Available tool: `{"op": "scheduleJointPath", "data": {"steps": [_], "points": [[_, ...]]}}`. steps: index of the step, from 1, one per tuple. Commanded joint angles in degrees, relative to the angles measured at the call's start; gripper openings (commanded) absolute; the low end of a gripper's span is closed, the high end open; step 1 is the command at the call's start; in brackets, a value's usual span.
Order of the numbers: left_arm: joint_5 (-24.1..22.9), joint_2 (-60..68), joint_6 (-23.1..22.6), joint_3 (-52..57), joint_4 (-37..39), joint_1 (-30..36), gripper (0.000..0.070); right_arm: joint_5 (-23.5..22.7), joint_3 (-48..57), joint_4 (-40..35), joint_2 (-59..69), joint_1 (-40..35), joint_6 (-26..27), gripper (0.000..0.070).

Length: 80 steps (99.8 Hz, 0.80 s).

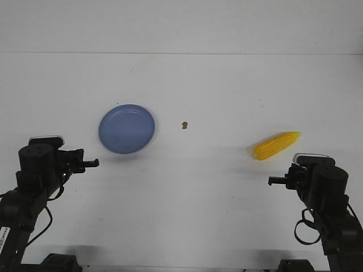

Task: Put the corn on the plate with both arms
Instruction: 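Reach the left gripper to the rim of the blue plate and grip it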

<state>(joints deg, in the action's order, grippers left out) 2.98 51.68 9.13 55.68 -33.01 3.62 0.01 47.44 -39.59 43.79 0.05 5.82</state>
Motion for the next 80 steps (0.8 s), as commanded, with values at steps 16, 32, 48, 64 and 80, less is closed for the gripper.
{"op": "scheduleJointPath", "data": {"steps": [16, 32, 48, 64, 80], "points": [[0.0, 0.0, 0.5, 1.3, 0.5, 0.0, 0.0403, 0.0, 1.1, 0.2, 0.4, -0.1, 0.4, 0.0469], [0.0, 0.0, 0.7, 1.3, 0.5, 0.0, 0.0481, 0.0, 1.1, 0.2, 0.4, -0.1, 0.4, 0.0554], [0.0, 1.3, 0.7, 1.3, 3.0, 0.0, 0.0472, 0.0, 1.1, 0.6, 0.4, -0.1, 0.9, 0.0553], [0.0, 8.4, 0.7, 2.0, 7.7, 0.0, 0.0468, 0.0, 1.1, 1.2, 0.5, -0.1, 0.8, 0.0553], [0.0, 19.7, 0.7, 3.7, 13.0, 0.0, 0.0468, 0.0, 1.1, 2.3, 0.5, -0.1, 0.8, 0.0553]]}}
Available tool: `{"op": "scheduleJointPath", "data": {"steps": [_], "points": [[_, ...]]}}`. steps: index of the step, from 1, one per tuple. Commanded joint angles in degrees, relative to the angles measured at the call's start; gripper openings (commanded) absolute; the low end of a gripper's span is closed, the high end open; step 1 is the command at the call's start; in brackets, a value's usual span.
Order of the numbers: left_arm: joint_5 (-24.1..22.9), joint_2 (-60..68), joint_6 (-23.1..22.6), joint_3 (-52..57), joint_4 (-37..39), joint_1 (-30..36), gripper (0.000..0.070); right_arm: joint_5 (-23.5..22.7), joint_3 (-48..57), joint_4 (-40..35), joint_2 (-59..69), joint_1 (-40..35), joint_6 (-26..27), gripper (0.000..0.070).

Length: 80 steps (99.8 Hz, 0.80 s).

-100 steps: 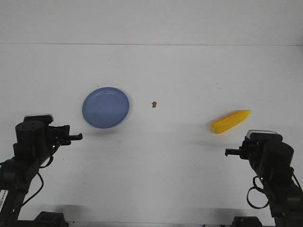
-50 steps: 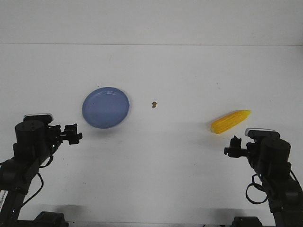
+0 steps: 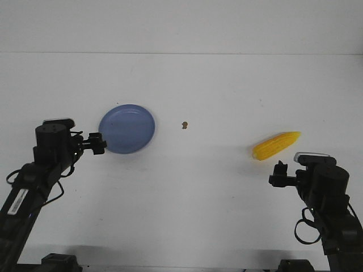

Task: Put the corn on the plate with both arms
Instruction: 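Reach the left gripper to the rim of the blue plate and grip it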

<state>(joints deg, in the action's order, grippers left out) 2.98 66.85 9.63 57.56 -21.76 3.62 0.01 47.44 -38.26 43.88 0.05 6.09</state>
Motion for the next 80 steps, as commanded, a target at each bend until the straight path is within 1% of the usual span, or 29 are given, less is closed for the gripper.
{"op": "scheduleJointPath", "data": {"steps": [1, 18, 28, 37, 56, 80], "points": [[0.0, 5.3, 0.2, 1.9, 2.0, 0.0, 0.0468, 0.0, 1.1, 1.0, 0.4, -0.1, 0.6, 0.0553], [-0.8, 17.3, 0.1, 5.4, 6.8, -0.7, 0.0467, 0.0, 1.1, 1.9, 0.4, -0.1, 0.6, 0.0553], [-1.9, 23.6, 0.1, 8.5, 6.8, -1.6, 0.0467, 0.0, 1.1, 1.8, 0.4, -0.1, 0.6, 0.0553], [-1.9, 28.1, 0.1, 11.1, 6.8, -2.5, 0.0467, 0.0, 1.1, 1.8, 0.4, -0.1, 0.6, 0.0553], [-1.9, 34.8, 0.1, 15.0, 6.8, -3.2, 0.0467, 0.0, 1.1, 1.8, 0.4, -0.1, 0.6, 0.0553], [-1.9, 39.4, 0.1, 15.3, 6.7, -3.2, 0.0467, 0.0, 1.1, 1.8, 0.4, -0.1, 0.6, 0.0553]]}}
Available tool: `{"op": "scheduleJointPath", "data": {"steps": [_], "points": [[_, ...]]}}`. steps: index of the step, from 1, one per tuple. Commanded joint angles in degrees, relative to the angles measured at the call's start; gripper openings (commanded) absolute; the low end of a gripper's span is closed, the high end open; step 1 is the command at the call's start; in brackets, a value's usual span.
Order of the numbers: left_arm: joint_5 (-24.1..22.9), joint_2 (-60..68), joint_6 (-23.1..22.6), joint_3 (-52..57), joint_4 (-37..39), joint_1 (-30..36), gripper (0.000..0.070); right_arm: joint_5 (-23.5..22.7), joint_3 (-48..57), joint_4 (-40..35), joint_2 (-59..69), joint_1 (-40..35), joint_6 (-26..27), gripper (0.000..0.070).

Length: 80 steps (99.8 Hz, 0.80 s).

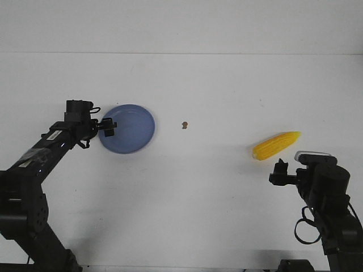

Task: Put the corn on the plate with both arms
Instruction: 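Reach the left gripper to the rim of the blue plate and grip it, then drag the blue plate with the left gripper toward the robot and center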

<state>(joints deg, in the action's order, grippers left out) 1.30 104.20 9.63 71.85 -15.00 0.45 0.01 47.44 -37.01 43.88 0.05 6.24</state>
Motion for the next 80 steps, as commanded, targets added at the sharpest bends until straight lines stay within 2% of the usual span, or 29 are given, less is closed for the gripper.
{"op": "scheduleJointPath", "data": {"steps": [1, 15, 19, 23, 30, 33, 56, 74, 80], "points": [[-0.2, 2.2, 0.1, 1.0, -0.1, 0.0, 0.0467, 0.0, 1.1, 0.6, 0.4, -0.1, 0.4, 0.0553], [-0.2, 3.7, 0.3, 1.0, -0.7, 0.1, 0.0458, 0.0, 1.1, 0.6, 0.4, -0.1, 0.4, 0.0553], [-0.2, 3.7, 0.4, 1.0, -0.9, 0.1, 0.0430, 0.0, 1.1, 0.6, 0.4, -0.1, 0.4, 0.0553], [-0.2, 3.7, 0.4, 1.0, -0.9, 0.2, 0.0334, 0.0, 1.1, 0.6, 0.4, -0.1, 0.4, 0.0553], [-0.2, 3.6, 0.4, 1.0, -1.3, 0.2, 0.0070, 0.0, 1.1, 0.6, 0.4, -0.1, 0.4, 0.0553], [0.0, 3.5, 0.4, 1.0, -1.4, 0.2, 0.0000, 0.0, 1.1, 0.6, 0.4, -0.1, 0.4, 0.0553], [2.3, 1.3, 0.5, 1.0, -2.4, 0.2, 0.0006, 0.0, 1.1, 0.6, 0.4, -0.1, 0.4, 0.0553], [9.7, -5.6, 2.0, 1.0, -5.7, 0.6, 0.0006, 0.0, 1.1, 0.6, 0.4, -0.1, 0.4, 0.0553], [10.8, -8.2, 2.5, 1.0, -6.9, 1.2, 0.0006, 0.0, 1.1, 0.6, 0.4, -0.1, 0.4, 0.0553]]}}
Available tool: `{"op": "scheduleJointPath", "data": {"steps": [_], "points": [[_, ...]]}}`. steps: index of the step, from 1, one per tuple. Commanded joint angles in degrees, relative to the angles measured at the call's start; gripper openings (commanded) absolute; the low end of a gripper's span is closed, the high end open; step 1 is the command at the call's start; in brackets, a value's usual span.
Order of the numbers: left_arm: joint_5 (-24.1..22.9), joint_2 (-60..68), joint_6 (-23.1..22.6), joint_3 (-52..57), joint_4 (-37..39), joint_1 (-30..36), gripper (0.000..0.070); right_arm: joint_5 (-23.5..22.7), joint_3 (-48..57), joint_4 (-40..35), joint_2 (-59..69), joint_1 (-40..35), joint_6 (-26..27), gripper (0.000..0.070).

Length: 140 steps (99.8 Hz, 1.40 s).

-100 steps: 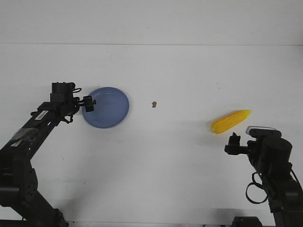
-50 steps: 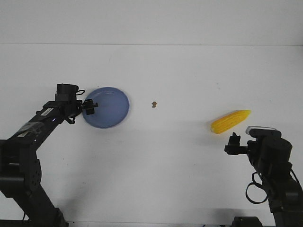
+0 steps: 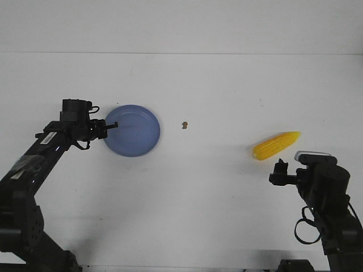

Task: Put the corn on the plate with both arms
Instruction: 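Drag the blue plate with the left gripper toward the robot and center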

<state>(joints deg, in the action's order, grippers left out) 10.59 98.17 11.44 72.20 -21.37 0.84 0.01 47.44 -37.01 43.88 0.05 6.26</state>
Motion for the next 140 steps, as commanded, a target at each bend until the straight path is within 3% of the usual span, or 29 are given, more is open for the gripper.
{"op": "scheduleJointPath", "data": {"steps": [1, 33, 64, 123, 130, 140], "points": [[1.5, -2.6, 0.8, 0.6, -0.7, 0.9, 0.0005, 0.0, 1.1, 0.6, 0.4, -0.1, 0.4, 0.0553], [7.3, -13.2, 2.7, -3.4, -5.0, 11.7, 0.0005, 0.0, 1.1, 0.6, 0.4, -0.1, 0.4, 0.0553], [7.2, -15.4, 8.3, -12.9, 1.8, 24.8, 0.0006, 0.0, 1.1, 0.5, 0.4, -0.1, 0.4, 0.0553], [5.3, -15.4, 10.7, -21.9, 6.2, 28.4, 0.0020, 0.0, 1.1, 0.6, 0.4, -0.1, 0.4, 0.0553], [5.3, -15.4, 10.8, -21.9, 6.4, 28.5, 0.0051, 0.0, 1.1, 0.6, 0.4, -0.1, 0.4, 0.0553], [5.3, -15.4, 10.8, -21.9, 6.5, 28.5, 0.0179, 0.0, 1.1, 0.6, 0.4, -0.1, 0.4, 0.0553]]}}
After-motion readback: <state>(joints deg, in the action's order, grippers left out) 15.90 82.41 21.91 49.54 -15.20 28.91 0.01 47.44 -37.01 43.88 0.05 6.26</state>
